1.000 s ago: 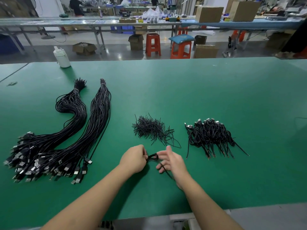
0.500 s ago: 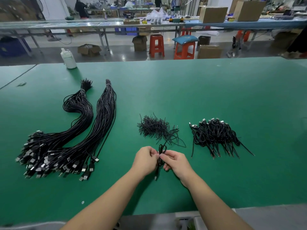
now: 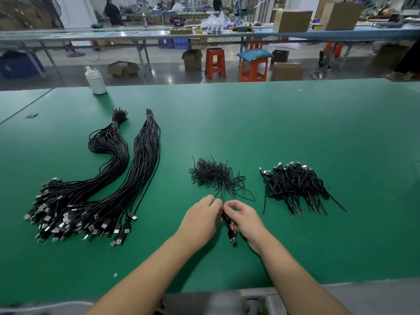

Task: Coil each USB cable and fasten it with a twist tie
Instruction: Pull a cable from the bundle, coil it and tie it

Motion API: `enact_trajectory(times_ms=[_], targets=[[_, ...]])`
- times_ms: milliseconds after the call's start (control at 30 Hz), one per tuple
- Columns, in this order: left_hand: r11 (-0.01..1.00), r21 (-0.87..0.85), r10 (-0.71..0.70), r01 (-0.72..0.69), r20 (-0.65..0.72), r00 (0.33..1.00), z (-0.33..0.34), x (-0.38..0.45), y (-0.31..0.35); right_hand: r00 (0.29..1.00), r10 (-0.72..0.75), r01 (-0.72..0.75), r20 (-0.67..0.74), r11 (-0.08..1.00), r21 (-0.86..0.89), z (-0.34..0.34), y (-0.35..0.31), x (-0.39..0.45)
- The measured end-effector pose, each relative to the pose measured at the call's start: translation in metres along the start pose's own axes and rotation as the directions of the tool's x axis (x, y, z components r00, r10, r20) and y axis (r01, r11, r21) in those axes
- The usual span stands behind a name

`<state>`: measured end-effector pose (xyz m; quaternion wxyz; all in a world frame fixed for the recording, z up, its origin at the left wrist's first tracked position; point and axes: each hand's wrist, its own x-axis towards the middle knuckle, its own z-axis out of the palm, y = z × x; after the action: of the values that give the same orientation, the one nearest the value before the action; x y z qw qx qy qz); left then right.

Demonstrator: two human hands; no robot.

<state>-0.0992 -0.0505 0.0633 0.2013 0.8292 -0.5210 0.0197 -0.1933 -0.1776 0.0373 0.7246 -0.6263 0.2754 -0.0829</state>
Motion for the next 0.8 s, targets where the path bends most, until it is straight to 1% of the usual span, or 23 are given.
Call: enact_trajectory(times_ms=[67,133,167,233,300,367,467,567,700,800], targets=[[0.998,-0.054,-0.022,0.019,-0.054,0.998,-0.008,0.002,-0.002,0.997,0.029,-0.041,0.071,0.986,0.164,0.000,-0.006,-0.002],[0.984,-0.154,-0.104,0.087,-0.109,0.989,-0.018,0.004,-0.005,0.987,0.020,-0.068,0.159,0.951,0.301,0.002,-0.014,-0.005],[0.972,-0.205,-0.144,0.116,-0.128,0.981,-0.023,0.005,-0.007,0.982,0.006,-0.066,0.188,0.947,0.316,0.003,-0.019,-0.006],[0.945,-0.293,-0.192,0.142,-0.149,0.970,-0.034,0.008,-0.010,0.982,-0.031,-0.020,0.187,0.964,0.264,0.008,-0.028,-0.005],[0.924,-0.354,-0.209,0.141,-0.160,0.965,-0.044,0.010,-0.010,0.989,-0.080,0.052,0.122,0.975,0.218,0.012,-0.037,-0.004],[0.917,-0.380,-0.205,0.120,-0.190,0.960,-0.053,0.011,-0.008,0.993,-0.109,0.100,0.039,0.976,0.195,0.015,-0.044,-0.001],[0.934,-0.348,-0.179,0.082,-0.255,0.950,-0.060,0.012,-0.006,0.993,-0.106,0.113,-0.043,0.976,0.187,0.020,-0.049,0.003],[0.977,-0.210,-0.096,0.027,-0.325,0.941,-0.064,0.013,-0.006,0.991,-0.115,0.126,-0.065,0.973,0.196,0.024,-0.055,0.001],[0.991,-0.102,0.038,-0.085,-0.391,0.920,-0.066,0.011,-0.005,0.991,-0.122,0.130,-0.051,0.963,0.235,0.026,-0.062,-0.003],[0.984,-0.012,0.157,-0.178,-0.413,0.897,-0.065,0.012,-0.006,0.991,-0.126,0.131,-0.037,0.970,0.203,0.027,-0.065,-0.006]])
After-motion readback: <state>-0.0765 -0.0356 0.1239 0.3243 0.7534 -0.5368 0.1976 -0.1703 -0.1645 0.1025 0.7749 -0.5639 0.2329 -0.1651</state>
